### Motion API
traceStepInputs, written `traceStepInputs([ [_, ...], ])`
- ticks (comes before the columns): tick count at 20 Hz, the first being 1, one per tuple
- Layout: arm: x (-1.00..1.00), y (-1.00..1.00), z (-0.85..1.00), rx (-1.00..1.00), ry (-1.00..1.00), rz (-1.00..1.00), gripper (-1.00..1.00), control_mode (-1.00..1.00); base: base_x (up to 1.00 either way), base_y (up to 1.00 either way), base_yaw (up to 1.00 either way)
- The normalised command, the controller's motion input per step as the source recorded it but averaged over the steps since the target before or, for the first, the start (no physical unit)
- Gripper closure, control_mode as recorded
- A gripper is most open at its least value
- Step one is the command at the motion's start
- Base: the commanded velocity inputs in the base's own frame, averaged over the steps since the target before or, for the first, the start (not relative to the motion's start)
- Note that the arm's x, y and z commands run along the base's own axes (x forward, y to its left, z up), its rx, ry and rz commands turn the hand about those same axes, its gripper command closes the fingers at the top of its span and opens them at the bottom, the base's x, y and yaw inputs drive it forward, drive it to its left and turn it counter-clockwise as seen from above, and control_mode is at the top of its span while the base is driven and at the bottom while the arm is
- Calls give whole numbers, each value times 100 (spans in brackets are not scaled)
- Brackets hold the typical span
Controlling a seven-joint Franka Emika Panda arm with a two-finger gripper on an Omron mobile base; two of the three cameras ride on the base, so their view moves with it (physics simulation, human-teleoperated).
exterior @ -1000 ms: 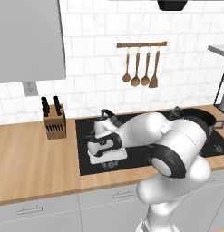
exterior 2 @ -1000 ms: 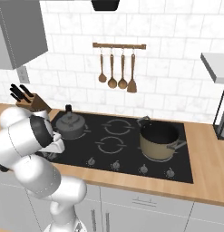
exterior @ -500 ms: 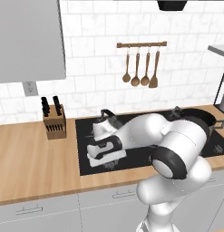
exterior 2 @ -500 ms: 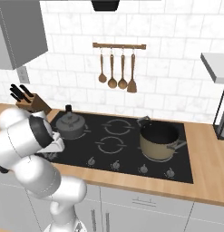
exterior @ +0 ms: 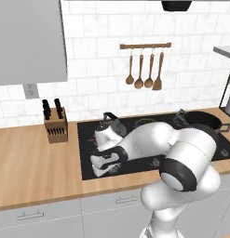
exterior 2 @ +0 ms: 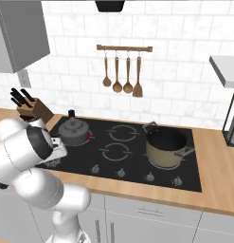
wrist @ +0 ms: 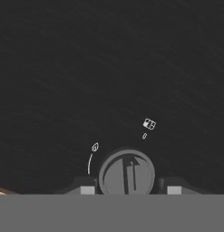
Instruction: Pick the kettle from the counter and place it on a stove burner. Then turn the burner on.
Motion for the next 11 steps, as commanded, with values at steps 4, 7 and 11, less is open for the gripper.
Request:
traceStepInputs([
  [4,0,-5,-23,0,-3,45,100,-100,0,0,0],
  [7,0,0,-15,0,-2,40,100,-100,0,0,0],
  [11,0,0,-1,0,-1,15,100,-100,0,0,0],
])
